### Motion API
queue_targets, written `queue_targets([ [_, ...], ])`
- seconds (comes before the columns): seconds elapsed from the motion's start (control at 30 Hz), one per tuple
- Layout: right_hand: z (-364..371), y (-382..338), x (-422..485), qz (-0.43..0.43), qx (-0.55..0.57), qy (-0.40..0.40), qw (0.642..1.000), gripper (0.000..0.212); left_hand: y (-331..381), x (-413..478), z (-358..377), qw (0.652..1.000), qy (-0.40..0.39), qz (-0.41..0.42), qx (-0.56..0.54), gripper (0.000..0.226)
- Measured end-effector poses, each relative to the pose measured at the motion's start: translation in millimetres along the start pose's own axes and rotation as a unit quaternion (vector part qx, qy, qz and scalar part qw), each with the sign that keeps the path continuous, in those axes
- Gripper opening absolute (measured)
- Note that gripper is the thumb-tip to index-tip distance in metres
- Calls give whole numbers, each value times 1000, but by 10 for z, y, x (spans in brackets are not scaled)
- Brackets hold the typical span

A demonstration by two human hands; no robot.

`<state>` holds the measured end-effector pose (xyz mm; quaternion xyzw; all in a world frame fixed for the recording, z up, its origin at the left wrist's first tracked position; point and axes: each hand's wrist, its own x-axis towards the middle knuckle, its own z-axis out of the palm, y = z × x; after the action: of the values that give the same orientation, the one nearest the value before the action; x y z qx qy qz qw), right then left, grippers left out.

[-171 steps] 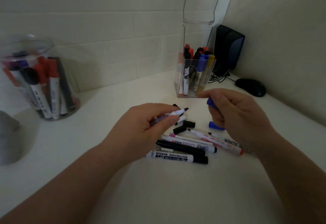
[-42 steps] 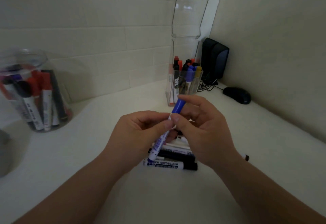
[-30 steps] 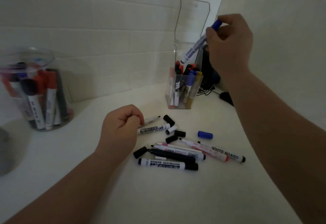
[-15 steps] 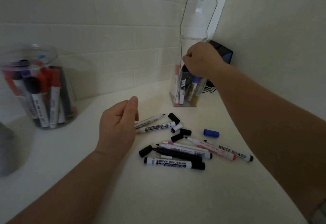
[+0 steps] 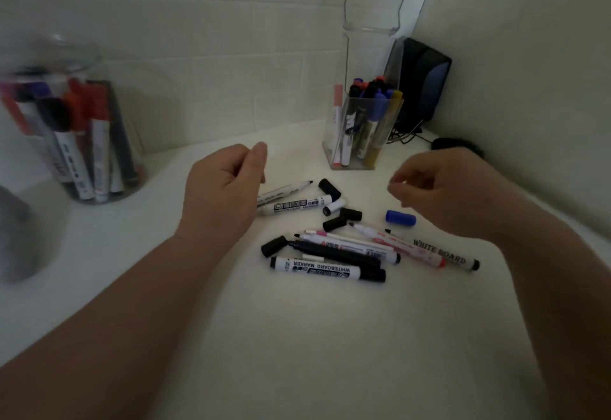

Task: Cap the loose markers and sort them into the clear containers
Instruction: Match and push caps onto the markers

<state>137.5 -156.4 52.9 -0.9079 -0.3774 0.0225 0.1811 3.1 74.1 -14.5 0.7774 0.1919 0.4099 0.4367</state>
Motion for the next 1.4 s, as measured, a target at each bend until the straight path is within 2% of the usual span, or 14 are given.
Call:
queue_targets([
  [0.2,226,349,-44,13,26,38,999,7,-51,82,22,979,-65,40,191,11],
  [0.33,280,408,2,15,22,49,998,9,-161,173,-18,947,-134,7,291,25],
  [0.47,302,470,65,25,-18,11,999,14,-155,190,17,929,-186,-44,316,24],
  [0.63,283,493,75,52,-3,-56,997,14,-154,224,58,921,-221,-64,316,27],
  [0.87,339,493,104,41,13,-37,998,19,-173,221,15,911,-255,-51,320,18],
  [0.93,360,496,111,42,20,-17,999,22,-151,212,-14,939,-216,-92,253,15],
  [0.97,367,495,113,41,23,-5,999,23,-129,217,-27,959,-186,-151,150,16],
  [1.0,368,488,111,40,27,9,999,24,-85,219,-43,961,-163,-222,-4,17],
  [1.07,359,459,102,41,45,37,997,24,15,214,-79,892,-143,-313,-292,18],
  [1.13,353,424,90,42,58,47,996,23,82,201,-101,837,-152,-326,-412,18],
  [1.2,355,407,80,39,72,53,995,23,120,169,-92,820,-169,-317,-446,21],
  [1.27,357,384,67,34,89,64,993,22,138,134,-65,824,-181,-311,-437,19],
  [1.33,356,361,51,26,120,73,990,23,163,97,-39,837,-193,-300,-414,16],
  [1.4,343,345,33,17,211,70,975,23,196,43,-13,869,-220,-257,-362,16],
])
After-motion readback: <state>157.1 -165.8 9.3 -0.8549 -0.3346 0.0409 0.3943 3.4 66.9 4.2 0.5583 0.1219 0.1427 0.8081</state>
